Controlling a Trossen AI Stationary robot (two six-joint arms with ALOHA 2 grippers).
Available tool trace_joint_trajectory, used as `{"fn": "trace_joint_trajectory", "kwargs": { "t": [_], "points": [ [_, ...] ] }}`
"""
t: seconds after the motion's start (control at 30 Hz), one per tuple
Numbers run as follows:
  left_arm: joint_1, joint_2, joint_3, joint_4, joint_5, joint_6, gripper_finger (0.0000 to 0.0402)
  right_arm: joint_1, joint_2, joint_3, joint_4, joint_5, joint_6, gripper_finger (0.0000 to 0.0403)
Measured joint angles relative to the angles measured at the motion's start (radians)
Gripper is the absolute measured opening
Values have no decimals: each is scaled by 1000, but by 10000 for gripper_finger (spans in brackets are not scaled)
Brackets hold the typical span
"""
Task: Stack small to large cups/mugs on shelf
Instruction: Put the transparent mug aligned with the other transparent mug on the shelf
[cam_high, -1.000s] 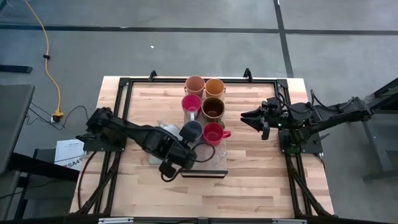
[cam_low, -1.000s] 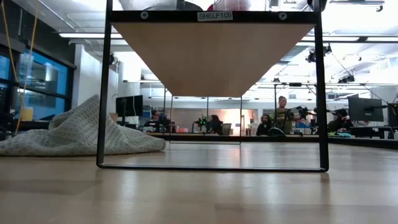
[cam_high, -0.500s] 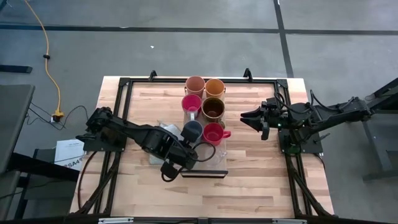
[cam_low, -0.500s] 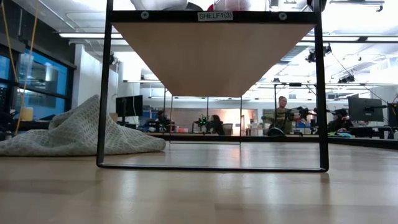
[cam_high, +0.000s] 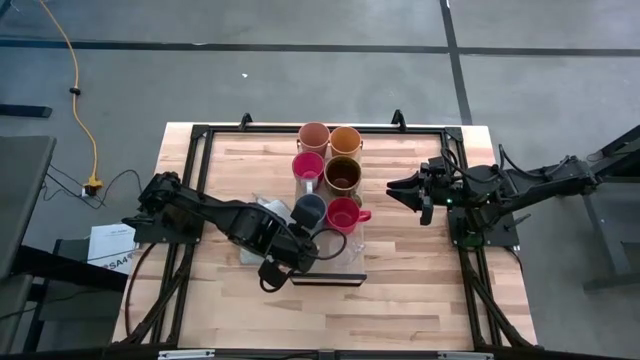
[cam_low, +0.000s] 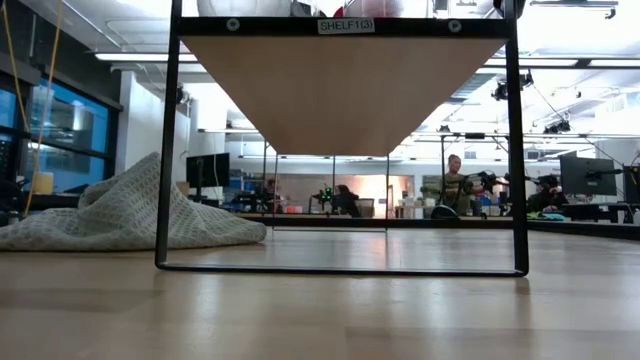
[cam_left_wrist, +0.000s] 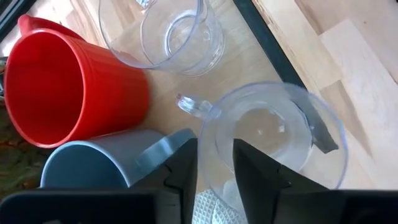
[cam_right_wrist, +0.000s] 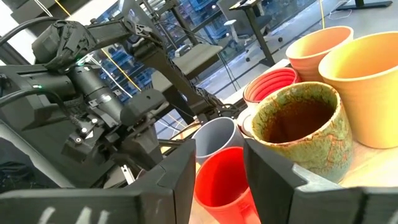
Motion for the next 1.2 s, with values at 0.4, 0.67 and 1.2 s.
{"fn": "trace_joint_trajectory", "kwargs": {
  "t": [0.4, 0.67, 1.2],
  "points": [
    [1, -11, 0, 6, -40, -3, 140, 0, 0, 0, 0, 0, 0, 126],
    [0, -34, 71, -24, -73, -23, 147, 0, -1, 0, 0, 0, -8, 126],
    [-22, -336, -293, -83, 79, -700, 3, 0, 0, 0, -11, 0, -11, 126]
  ]
}}
